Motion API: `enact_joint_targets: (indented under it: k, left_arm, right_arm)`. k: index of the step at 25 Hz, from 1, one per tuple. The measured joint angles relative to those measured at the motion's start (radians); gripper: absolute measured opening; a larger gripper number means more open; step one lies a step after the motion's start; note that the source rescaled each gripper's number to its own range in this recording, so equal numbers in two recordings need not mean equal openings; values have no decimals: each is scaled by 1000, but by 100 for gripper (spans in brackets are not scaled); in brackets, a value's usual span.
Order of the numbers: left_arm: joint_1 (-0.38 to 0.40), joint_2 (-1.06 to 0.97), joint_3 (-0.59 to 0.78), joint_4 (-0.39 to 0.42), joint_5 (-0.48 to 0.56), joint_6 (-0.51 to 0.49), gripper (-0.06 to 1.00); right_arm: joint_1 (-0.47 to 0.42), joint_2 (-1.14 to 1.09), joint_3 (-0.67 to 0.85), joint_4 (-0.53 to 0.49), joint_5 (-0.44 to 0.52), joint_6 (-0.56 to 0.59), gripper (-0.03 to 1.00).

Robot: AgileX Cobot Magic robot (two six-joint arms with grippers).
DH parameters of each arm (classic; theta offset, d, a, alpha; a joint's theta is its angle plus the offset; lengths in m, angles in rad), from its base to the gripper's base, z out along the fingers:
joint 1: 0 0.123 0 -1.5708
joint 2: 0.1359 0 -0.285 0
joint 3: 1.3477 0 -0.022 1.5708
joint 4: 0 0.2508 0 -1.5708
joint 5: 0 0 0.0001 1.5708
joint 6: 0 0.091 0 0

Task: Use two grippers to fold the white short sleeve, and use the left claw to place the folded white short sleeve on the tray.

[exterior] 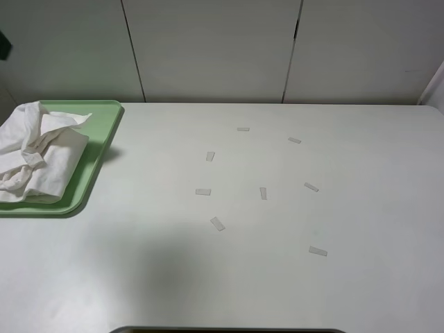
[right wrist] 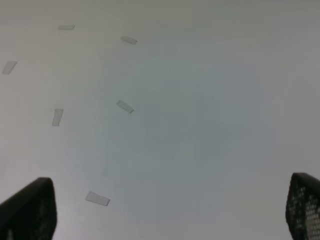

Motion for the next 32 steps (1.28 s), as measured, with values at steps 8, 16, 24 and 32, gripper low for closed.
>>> enact_joint_targets:
  k: [8, 16, 24, 32]
  left_arm:
    - [0, -477, 124, -4, 83, 0, 100]
    - [0, -818, 214, -4, 254, -7, 100]
    - [0, -1186, 297, -1, 348, -90, 98]
    - [0, -1222, 405, -11, 348, -112, 98]
  right_arm:
    - [0, 0, 0, 0, 0, 0, 100]
    - [0, 0, 0, 0, 0, 0, 100]
    - [0, 0, 0, 0, 0, 0, 100]
    - [0, 0, 0, 0, 0, 0, 100]
